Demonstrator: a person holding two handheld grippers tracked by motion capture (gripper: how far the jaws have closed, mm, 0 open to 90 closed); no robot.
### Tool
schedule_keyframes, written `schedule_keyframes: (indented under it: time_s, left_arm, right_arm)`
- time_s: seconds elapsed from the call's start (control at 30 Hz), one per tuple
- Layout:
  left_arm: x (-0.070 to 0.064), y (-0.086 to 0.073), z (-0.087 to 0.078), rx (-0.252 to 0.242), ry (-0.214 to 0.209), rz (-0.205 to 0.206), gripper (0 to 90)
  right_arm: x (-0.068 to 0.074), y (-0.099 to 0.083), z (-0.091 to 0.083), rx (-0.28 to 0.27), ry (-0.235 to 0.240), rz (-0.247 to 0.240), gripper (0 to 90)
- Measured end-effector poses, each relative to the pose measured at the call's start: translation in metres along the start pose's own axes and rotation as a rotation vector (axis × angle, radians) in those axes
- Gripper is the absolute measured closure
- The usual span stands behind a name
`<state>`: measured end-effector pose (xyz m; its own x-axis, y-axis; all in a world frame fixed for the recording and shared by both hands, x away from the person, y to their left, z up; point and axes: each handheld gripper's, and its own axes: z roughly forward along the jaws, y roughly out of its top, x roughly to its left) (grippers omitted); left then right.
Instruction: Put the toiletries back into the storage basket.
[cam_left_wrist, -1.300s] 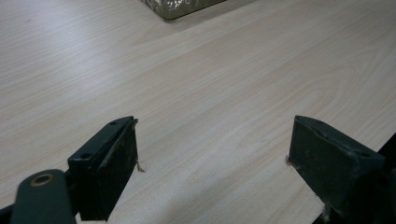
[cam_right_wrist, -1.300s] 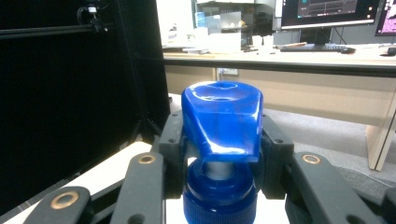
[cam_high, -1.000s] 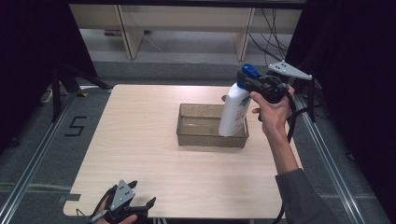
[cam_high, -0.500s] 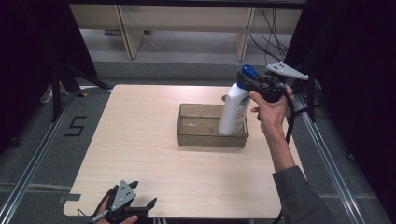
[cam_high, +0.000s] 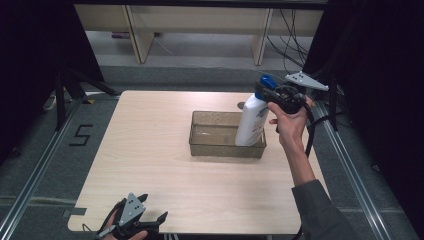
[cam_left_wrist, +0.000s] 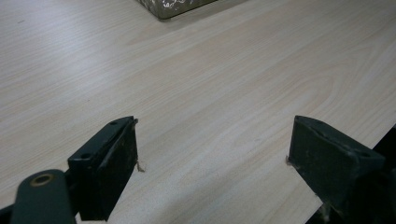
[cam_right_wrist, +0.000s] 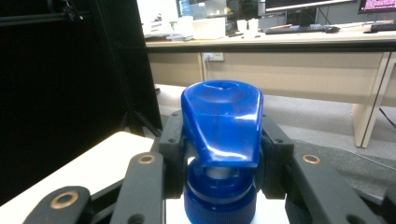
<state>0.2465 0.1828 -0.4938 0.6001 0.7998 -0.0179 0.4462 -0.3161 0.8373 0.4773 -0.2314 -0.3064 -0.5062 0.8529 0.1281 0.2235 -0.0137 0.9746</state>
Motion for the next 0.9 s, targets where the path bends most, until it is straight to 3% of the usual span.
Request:
schedule_keyframes:
  time_s: [0.9]
  left_arm:
    - [-0.001,0.0,0.0,0.001,0.002,0.002,15.3]
  right_arm:
    - [-0.007,-0.025,-0.002,0.023,-0.008,-0.004,61.8]
